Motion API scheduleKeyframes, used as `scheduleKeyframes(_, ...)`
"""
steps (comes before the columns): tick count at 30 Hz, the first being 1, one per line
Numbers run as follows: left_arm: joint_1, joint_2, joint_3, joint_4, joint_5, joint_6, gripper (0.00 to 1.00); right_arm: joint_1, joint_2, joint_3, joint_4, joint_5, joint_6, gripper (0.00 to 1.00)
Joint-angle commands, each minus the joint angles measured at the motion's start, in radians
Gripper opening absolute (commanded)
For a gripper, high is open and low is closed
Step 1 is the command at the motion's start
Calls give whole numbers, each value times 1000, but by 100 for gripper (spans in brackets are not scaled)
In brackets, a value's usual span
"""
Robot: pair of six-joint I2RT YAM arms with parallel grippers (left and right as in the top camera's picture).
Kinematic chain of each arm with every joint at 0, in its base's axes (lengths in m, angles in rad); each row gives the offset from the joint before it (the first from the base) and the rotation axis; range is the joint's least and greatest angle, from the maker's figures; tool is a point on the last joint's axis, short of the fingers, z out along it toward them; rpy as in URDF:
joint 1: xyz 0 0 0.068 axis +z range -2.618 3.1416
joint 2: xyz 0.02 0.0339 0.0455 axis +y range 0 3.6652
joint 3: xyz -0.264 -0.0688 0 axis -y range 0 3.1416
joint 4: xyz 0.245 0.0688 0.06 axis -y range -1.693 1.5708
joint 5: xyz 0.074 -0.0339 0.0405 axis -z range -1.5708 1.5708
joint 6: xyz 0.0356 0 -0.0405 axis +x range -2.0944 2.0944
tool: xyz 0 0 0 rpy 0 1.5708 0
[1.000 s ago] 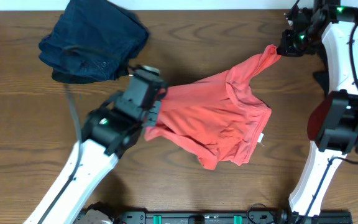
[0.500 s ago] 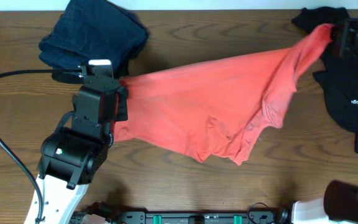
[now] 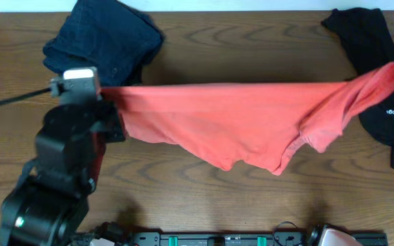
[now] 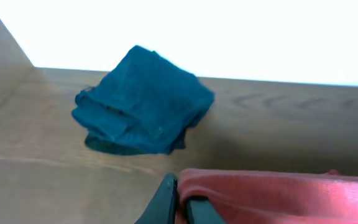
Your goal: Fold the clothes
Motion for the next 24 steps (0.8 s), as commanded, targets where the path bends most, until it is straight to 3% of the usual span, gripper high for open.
scheduleKeyframes(1,11,4,16,-25,48,-21,6,-20,5,7,-13,57,10,1)
scheduleKeyframes(11,11,208,16,-145,89,-74,6,-14,224,7,-109,52,-36,1)
scheduleKeyframes(24,11,716,14,-98,112,-69,6,51,682,7,-42,49,-61,1)
